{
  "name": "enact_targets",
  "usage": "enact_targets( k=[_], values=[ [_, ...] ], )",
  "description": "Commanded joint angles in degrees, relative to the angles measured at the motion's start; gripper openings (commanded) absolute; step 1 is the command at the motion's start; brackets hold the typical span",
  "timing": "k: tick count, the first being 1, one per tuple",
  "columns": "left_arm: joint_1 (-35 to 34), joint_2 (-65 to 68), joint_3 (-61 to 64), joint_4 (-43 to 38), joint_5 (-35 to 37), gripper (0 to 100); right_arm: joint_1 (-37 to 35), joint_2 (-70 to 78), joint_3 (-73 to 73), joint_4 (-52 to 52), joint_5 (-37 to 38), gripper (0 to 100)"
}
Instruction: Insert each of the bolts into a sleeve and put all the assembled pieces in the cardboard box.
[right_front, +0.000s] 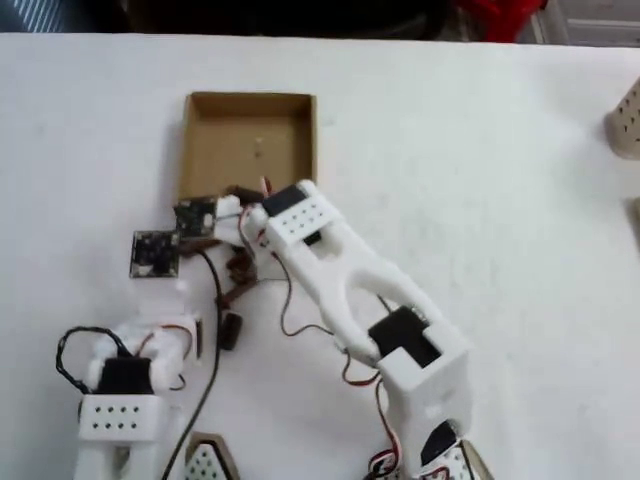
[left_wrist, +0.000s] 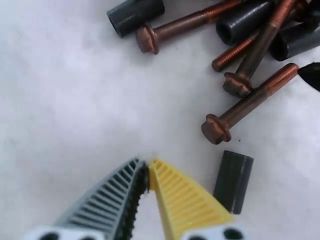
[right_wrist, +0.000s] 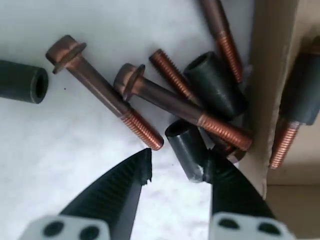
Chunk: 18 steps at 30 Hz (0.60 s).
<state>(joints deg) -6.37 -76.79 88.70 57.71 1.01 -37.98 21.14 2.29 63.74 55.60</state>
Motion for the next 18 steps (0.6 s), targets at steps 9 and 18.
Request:
enact_targets(
  k=[9, 18],
  values=[
    [0.5, -0.7, -0.3, -1.7, -0.6, 2, 2.4, 4.5, -1.4, -2.2, 4.0, 15.6],
    [0.5, -0.7, -0.3, -1.6, -0.6, 2, 1.6, 5.7, -3.5, -3.0, 3.4, 15.6]
  ],
)
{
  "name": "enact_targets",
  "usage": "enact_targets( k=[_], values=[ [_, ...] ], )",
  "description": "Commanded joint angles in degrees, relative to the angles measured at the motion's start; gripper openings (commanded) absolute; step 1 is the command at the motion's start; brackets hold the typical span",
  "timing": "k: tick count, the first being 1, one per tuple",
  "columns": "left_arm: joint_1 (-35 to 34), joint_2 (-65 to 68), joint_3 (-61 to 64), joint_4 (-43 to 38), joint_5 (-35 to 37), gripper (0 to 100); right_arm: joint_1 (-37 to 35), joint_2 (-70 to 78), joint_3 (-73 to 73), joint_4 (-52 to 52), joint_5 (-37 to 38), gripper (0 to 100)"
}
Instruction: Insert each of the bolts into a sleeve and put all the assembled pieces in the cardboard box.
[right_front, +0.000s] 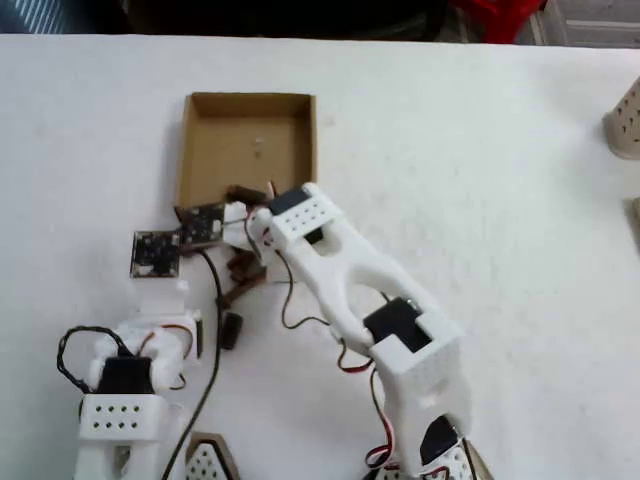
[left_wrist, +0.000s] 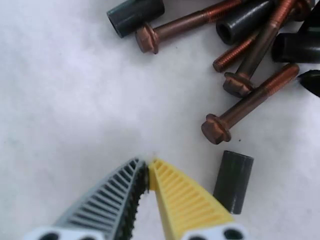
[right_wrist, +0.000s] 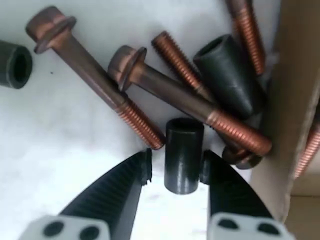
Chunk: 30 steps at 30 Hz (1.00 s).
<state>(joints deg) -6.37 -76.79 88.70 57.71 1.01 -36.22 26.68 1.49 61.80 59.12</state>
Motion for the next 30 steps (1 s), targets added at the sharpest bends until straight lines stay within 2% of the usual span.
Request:
enact_targets(
  k=[1, 8, 14, 16, 19, 28, 30],
  values=[
    [0.5, -0.7, -0.3, -1.6, -0.6, 2, 0.0, 0.1, -3.1, -1.0, -0.1, 15.6],
    [0.5, -0.7, -0.3, -1.6, -0.6, 2, -0.1, 0.2, -6.4, 0.2, -3.2, 15.5],
    [0.5, -0.7, -0.3, -1.6, -0.6, 2, 0.0, 2.1, -6.3, 0.1, -2.9, 15.4],
    [0.5, -0.7, -0.3, -1.7, -0.6, 2, -0.1, 3.6, -6.5, 0.0, -2.9, 12.1],
    [0.4, -0.7, -0.3, -1.7, -0.6, 2, -0.2, 4.0, -6.5, 0.0, -2.9, 1.1],
    [0.3, -0.7, -0.3, -1.7, -0.6, 2, 1.4, -0.7, -6.1, 5.6, -3.5, 1.8],
    [0.3, -0.7, -0.3, -1.7, -0.6, 2, 1.6, -2.9, -6.1, 7.8, -6.9, 1.8]
  ],
)
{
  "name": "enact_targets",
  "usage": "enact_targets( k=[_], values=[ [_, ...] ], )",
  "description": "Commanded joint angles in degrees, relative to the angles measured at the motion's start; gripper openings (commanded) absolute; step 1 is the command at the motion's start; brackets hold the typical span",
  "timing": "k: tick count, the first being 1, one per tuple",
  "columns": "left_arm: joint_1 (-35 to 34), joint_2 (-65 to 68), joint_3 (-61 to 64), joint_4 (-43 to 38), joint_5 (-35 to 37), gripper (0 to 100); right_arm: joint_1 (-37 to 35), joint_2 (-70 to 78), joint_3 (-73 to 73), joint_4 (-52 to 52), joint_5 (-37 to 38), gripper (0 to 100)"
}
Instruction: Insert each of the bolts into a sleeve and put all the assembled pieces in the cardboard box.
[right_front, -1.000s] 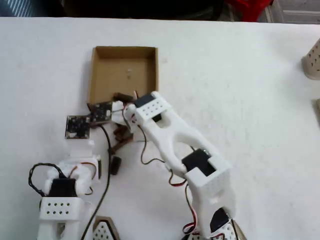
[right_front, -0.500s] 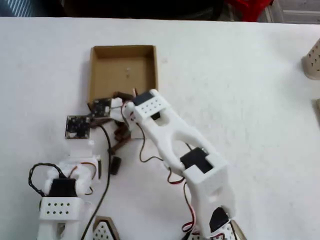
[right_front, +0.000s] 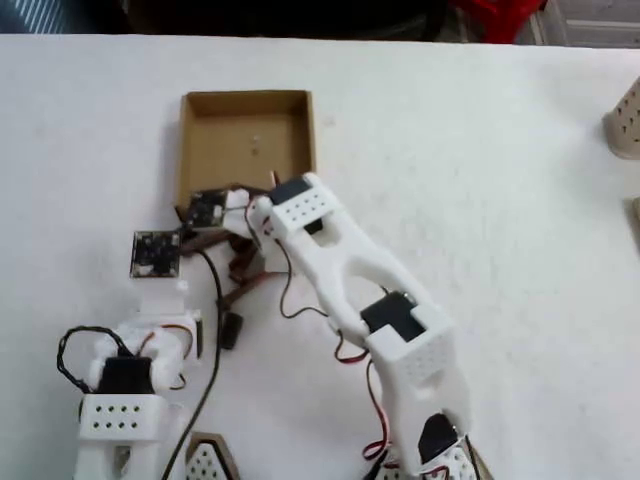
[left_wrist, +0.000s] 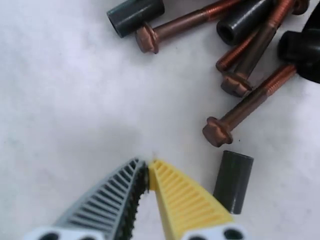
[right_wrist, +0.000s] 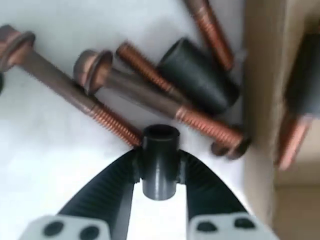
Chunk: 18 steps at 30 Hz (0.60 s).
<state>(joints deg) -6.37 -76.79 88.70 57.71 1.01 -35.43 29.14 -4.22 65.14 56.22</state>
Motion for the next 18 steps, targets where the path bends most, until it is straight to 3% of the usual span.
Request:
enact_targets(
  k=[1, 10, 18],
  values=[
    [0.3, -0.7, -0.3, -1.7, -0.6, 2, 0.8, -6.5, -0.4, 5.5, -5.5, 1.8],
    [0.2, -0.7, -0.3, -1.8, -0.6, 2, 0.8, -15.3, 8.8, 9.4, -12.7, 1.8],
    [0.2, -0.7, -0.3, -1.8, -0.6, 2, 0.9, -31.6, 28.5, 1.9, -19.3, 1.7]
  ],
)
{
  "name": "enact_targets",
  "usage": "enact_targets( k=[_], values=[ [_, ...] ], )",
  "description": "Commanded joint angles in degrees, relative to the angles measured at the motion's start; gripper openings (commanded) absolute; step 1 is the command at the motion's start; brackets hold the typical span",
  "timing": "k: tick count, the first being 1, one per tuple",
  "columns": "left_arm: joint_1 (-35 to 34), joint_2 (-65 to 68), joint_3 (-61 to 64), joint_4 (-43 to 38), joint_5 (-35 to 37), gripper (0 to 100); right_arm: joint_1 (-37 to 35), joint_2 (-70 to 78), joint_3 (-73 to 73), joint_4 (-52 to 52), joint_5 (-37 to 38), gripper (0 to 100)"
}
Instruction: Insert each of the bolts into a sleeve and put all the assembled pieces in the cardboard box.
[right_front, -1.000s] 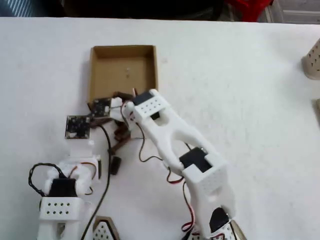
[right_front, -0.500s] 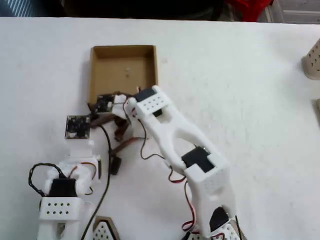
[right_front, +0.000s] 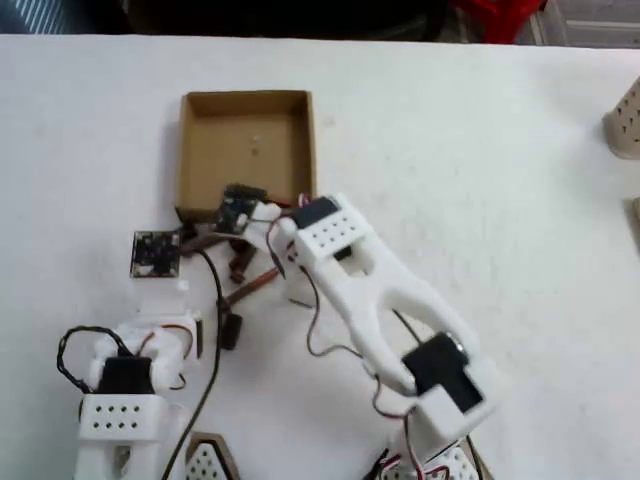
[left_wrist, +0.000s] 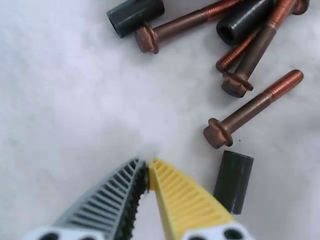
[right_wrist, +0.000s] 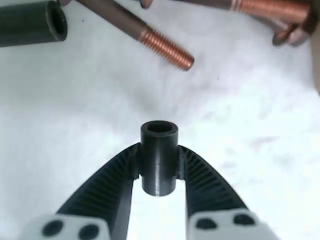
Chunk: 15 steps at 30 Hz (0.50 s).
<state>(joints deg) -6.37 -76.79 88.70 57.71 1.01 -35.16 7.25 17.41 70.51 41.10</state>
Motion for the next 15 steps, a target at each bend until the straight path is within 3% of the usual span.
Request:
enact_targets(
  k=[1, 7, 13, 15],
  values=[
    [0.2, -0.7, -0.3, -1.8, -0.5, 2, 0.7, -11.6, 8.9, -3.8, -5.1, 1.7],
    [0.3, -0.7, -0.3, -1.8, -0.5, 2, 3.6, -18.9, 17.8, -5.3, -12.8, 1.7],
    [0.6, -0.7, -0.3, -3.4, 0.1, 2, 14.2, -26.3, 30.5, -18.6, -19.9, 1.7],
    [0.7, -0.7, -0.3, -4.7, 3.4, 2, 16.9, -28.6, 34.5, -23.2, -21.5, 1.7]
  ],
)
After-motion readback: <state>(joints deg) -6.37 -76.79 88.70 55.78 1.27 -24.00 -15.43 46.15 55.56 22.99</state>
